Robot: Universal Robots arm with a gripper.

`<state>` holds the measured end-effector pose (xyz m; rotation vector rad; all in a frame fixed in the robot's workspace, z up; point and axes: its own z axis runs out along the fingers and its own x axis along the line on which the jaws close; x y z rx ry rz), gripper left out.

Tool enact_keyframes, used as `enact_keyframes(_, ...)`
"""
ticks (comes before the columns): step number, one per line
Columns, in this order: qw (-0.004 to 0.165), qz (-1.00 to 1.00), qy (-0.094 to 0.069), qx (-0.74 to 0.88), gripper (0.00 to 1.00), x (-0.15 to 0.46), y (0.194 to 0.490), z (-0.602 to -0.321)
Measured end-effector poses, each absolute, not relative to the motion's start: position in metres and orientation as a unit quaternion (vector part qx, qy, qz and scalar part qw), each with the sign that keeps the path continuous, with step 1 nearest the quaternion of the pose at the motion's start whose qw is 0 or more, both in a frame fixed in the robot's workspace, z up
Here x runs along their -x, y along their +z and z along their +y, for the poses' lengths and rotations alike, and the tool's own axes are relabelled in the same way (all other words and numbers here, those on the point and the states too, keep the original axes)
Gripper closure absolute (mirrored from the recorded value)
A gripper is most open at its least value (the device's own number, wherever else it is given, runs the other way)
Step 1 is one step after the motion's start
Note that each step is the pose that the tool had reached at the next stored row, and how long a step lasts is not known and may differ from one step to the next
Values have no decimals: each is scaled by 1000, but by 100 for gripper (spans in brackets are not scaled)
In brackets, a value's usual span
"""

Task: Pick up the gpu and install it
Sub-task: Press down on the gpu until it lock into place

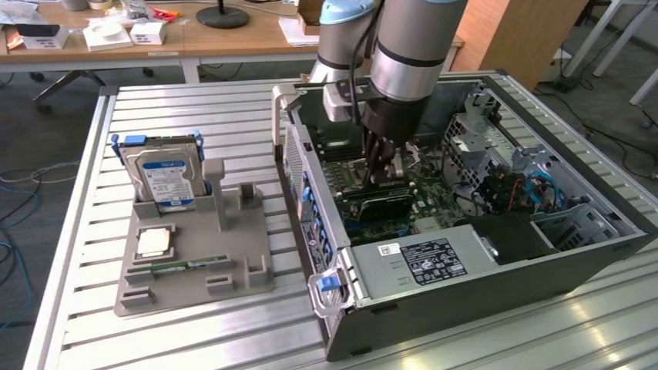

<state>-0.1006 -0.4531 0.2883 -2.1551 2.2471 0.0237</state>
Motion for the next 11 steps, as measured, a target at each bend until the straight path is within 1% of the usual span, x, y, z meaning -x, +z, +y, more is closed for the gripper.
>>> enact_keyframes(5, 14, 722, 8, 692, 90, 101, 308, -453)
enact_keyframes(11, 14, 722, 8, 692, 90, 101, 309, -453)
